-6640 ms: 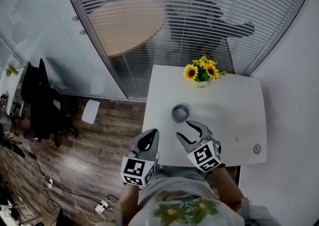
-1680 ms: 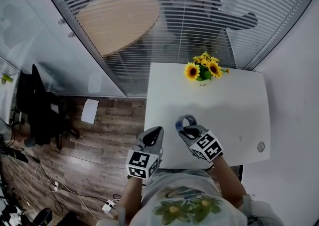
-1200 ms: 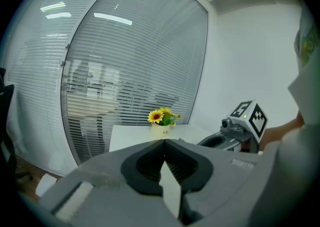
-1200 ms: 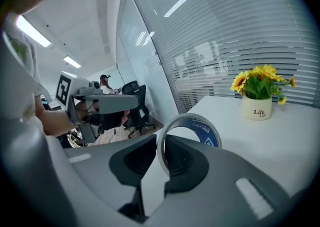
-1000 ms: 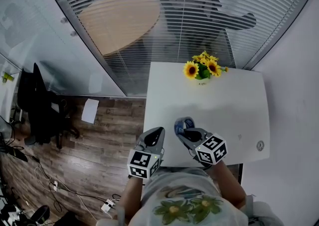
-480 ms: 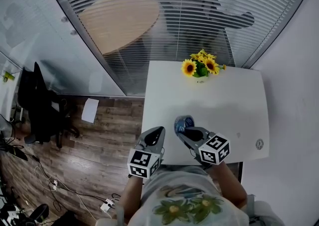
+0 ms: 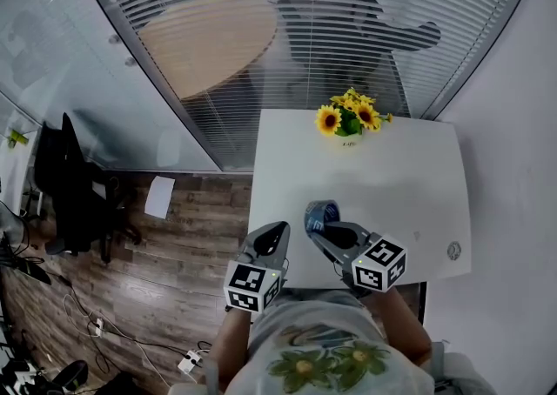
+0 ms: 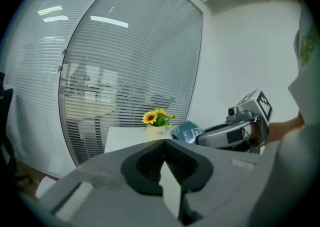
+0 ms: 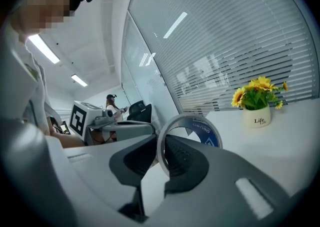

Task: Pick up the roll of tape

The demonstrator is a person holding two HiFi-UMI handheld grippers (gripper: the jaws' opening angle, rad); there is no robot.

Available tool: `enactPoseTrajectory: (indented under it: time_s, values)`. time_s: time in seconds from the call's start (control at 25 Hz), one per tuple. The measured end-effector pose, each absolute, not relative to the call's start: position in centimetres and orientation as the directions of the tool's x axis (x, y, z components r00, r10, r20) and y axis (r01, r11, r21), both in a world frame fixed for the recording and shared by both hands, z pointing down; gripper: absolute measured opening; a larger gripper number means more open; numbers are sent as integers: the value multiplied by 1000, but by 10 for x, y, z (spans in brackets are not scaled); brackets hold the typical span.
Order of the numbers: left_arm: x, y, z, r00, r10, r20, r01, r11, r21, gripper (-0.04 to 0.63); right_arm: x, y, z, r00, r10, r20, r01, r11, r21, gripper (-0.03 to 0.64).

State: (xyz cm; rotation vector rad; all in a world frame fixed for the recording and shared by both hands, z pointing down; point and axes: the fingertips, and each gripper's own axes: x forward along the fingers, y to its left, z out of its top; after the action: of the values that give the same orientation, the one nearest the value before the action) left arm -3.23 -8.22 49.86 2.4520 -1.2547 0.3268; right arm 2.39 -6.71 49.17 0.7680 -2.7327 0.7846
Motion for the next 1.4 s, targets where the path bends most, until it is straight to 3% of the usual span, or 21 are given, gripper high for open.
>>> enactPoseTrajectory:
  time_s: [0.4, 1.4]
  values:
    - [-37, -84, 495, 573, -740, 352, -819, -533, 213, 3, 21, -67, 470, -860, -438, 260, -509, 737, -445, 49]
    - [-38, -73, 491, 581, -739, 341, -814, -535, 227, 3, 15, -56, 463, -841, -445, 308, -538, 753, -379, 46]
